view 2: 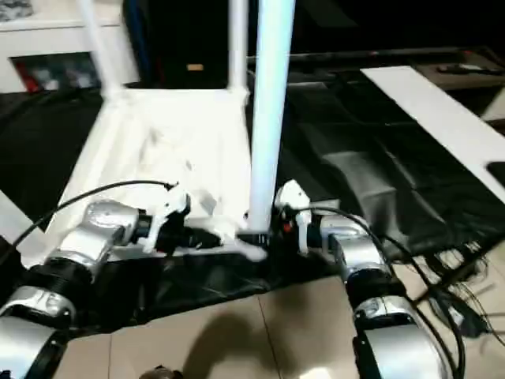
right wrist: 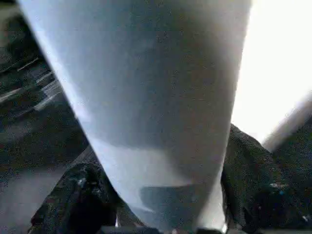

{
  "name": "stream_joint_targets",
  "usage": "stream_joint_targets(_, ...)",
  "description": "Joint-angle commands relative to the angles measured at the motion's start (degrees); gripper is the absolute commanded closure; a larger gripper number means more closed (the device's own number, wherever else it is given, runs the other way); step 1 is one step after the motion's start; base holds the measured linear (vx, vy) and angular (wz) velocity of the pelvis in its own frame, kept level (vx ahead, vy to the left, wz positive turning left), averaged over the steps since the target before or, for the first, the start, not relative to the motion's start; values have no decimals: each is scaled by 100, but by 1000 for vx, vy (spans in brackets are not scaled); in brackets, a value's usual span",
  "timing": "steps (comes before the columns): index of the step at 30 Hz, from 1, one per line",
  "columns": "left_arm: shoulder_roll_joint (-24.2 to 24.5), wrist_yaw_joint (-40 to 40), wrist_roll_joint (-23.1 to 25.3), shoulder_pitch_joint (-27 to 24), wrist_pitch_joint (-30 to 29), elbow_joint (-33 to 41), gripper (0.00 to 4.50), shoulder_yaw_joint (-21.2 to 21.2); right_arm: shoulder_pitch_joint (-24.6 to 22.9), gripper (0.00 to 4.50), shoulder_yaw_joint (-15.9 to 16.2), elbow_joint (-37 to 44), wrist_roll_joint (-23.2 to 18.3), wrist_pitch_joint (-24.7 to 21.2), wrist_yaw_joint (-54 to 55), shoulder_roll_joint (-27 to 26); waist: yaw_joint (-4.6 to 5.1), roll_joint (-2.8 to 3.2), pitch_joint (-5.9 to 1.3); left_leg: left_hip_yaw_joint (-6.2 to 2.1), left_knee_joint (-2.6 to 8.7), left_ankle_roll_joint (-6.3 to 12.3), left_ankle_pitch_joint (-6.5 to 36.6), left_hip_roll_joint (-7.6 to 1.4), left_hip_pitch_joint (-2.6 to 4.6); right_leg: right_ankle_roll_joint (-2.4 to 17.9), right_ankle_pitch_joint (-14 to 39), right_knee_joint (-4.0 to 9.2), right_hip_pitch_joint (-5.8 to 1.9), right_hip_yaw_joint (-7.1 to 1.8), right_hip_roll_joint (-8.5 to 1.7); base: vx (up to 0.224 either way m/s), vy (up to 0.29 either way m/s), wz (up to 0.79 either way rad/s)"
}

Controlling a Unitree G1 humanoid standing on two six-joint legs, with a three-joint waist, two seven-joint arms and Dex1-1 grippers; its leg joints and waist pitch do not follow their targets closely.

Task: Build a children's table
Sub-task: Rotate leg to tighten

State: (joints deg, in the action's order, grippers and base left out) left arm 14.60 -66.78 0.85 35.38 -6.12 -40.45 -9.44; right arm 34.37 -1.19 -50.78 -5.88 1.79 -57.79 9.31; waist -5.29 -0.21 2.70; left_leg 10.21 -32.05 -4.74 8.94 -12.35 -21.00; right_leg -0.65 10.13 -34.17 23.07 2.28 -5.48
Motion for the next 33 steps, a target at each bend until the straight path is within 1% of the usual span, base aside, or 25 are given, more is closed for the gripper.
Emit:
stream_joint_targets(1, -565, 679, -226, -47, -192, 259, 450, 98, -27, 202, 157, -301, -135, -349, 606, -660, 5, -40, -304, -8, 435, -51, 1964, -60, 38, 1033, 2325, 469, -202, -115, -247, 0, 0, 0)
stream_joint_targets(2, -589, 738, -218, -51, -201, 270, 450, 103, -17, 202, 150, -321, -127, -360, 701, -702, 49, -53, -305, -18, 440, -58, 1948, -47, 19, 987, 2350, 470, -214, -108, -233, 0, 0, 0)
stream_joint_targets(3, -627, 833, -204, -59, -217, 286, 450, 111, -1, 202, 140, -352, -115, -376, 852, -768, 64, -29, -303, -14, 432, -43, 2018, -39, 39, 957, 2435, 503, -187, -115, -229, 0, 0, 0)
stream_joint_targets(5, -795, 1144, -150, -87, -252, 351, 450, 87, 138, 202, 110, -567, -18, -313, 1584, -1125, 95, -37, -300, -15, 422, -9, 2088, -26, 42, 962, 2504, 523, -172, -117, -227, 0, 0, 0)
stream_joint_targets(6, -838, 1228, -106, -89, -221, 354, 450, 42, 235, 202, 65, -678, 12, -305, 1963, -1285, 129, -5, -304, -24, 432, -41, 2122, -28, 28, 998, 2441, 522, -169, -119, -224, 0, 0, 0)
stream_joint_targets(7, -840, 1232, -103, -89, -218, 354, 450, 39, 240, 202, 61, -684, 14, -306, 1985, -1294, 160, -2, -311, -43, 437, -64, 2143, -36, 15, 1010, 2420, 510, -171, -117, -237, 0, 0, 0)
stream_joint_targets(8, -861, 1274, -78, -87, -196, 352, 450, 11, 300, 202, 29, -749, 26, -311, 2203, -1383, 232, -16, -287, -88, 475, -112, 2212, -20, -60, 902, 2575, 513, -222, -75, -220, 0, 0, 0)
stream_joint_targets(9, -864, 1280, -76, -78, -155, 311, 450, 5, 368, 203, 15, -813, 60, -260, 2410, -1452, 217, -28, -310, -88, 466, -115, 2295, -20, -4, 841, 2659, 544, -189, -79, -228, 0, 0, 0)
stream_joint_targets(10, -859, 1278, -78, -74, -135, 288, 450, -1, 401, 203, 9, -837, 88, -226, 2515, -1486, 226, -20, -298, -80, 447, -102, 2455, -24, 54, 869, 2704, 572, -130, -89, -221, 0, 0, 0)
stream_joint_targets(11, -848, 1297, -60, -91, -152, 323, 450, 0, 404, 147, -40, -802, 80, -172, 2526, -1535, 224, -18, -300, -78, 442, -100, 2498, -26, 66, 888, 2685, 575, -123, -96, -223, 0, 0, 0)
stream_joint_targets(12, -848, 1297, -60, -91, -152, 323, 450, 0, 404, 147, -40, -802, 80, -172, 2526, -1535, 224, -25, -313, -77, 445, -94, 2467, -33, 59, 942, 2479, 547, -135, -104, -214, 0, 0, 0)
stream_joint_targets(13, -817, 1237, -67, -116, -144, 359, 450, 2, 381, 133, -42, -727, 118, -24, 2519, -1534, 215, -4, -307, -68, 451, -84, 2480, -38, 61, 984, 2329, 535, -127, -105, -198, 0, 0, 0)
stream_joint_targets(16, -754, 1106, -83, -175, -125, 456, 450, -5, 345, 114, -55, -612, 168, 231, 2496, -1465, 219, 2, -312, -63, 454, -77, 2477, -41, 54, 1055, 2130, 518, -139, -108, -187, 0, 0, 0)
stream_joint_targets(18, -625, 911, -117, -288, -117, 629, 450, -30, 268, 91, -7, -459, 190, 329, 2177, -1231, 210, 25, -338, -44, 447, -29, 2168, -43, 23, 1199, 1500, 450, -187, -121, -170, 0, 0, 0)
stream_joint_targets(19, -616, 896, -122, -299, -112, 647, 450, -32, 262, 91, -4, -452, 188, 333, 2137, -1212, 206, 21, -347, -38, 435, -5, 2105, -42, 25, 1231, 1374, 439, -199, -121, -168, 0, 0, 0)
stream_joint_targets(21, -531, 712, -208, -401, -38, 846, 450, -50, 181, 57, 2, -325, 134, 307, 1872, -1053, 173, 29, -379, -6, 385, 151, 1683, -50, 41, 1470, 606, 361, -222, -131, -160, 27, 1, 1)
stream_joint_targets(23, -419, 616, -270, -476, -57, 1037, 450, -27, 69, 49, 10, -137, 74, 268, 1644, -893, 146, 22, -410, -10, 357, 214, 1357, -46, 26, 1540, 120, 300, -280, -114, -150, 56, 3, 2)
stream_joint_targets(24, -256, 522, -315, -567, -68, 1267, 450, -5, -66, 43, 3, 73, -1, 231, 1385, -696, 146, 117, -422, -1, 316, 310, 1046, -36, 22, 1652, -407, 242, -272, -115, -147, 52, 10, -1)
stream_joint_targets(25, -230, 504, -325, -580, -85, 1303, 450, 3, -87, 43, 5, 105, -14, 227, 1339, -675, 142, 81, -428, 2, 308, 363, 943, -41, 21, 1672, -613, 243, -296, -101, -134, 52, 10, -1)
stream_joint_targets(27, 91, 222, -473, -768, -357, 1787, 450, 87, -327, 7, 49, 481, -117, 180, 913, -456, 113, 68, -444, 24, 251, 563, 637, -32, 2, 1809, -1121, 176, -322, -81, -118, 0, 0, 0)
stream_joint_targets(28, 199, 117, -535, -840, -464, 1967, 450, 103, -400, 7, 66, 599, -130, 162, 816, -393, 107, 124, -432, 25, 248, 569, 661, -23, 0, 1837, -1071, 172, -307, -75, -113, 0, 0, 0)
stream_joint_targets(29, 224, 93, -549, -856, -488, 2008, 450, 106, -417, 2, 69, 626, -132, 158, 794, -379, 101, 88, -423, 27, 250, 587, 721, -36, -17, 1836, -949, 181, -331, -76, -132, 0, 0, 0)
stream_joint_targets(30, 482, -40, -693, -1061, -716, 2485, 450, 197, -603, 2, 147, 913, -101, 73, 622, -192, 103, 133, -404, 37, 265, 547, 897, -39, 7, 1847, -608, 215, -295, -73, -124, 0, 0, 0)
stream_joint_targets(31, 520, -55, -720, -1093, -759, 2561, 450, 215, -632, 2, 156, 962, -103, 54, 590, -162, 90, 115, -390, 32, 281, 471, 1055, -60, -1, 1809, -281, 227, -312, -75, -140, 0, 0, 0)
stream_joint_targets(33, 745, -114, -909, -1322, -1100, 3075, 450, 353, -849, 2, 201, 1366, -157, -72, 348, 59, 84, 120, -360, 39, 306, 369, 1283, -69, 15, 1725, 207, 264, -286, -82, -127, 0, 0, 0)
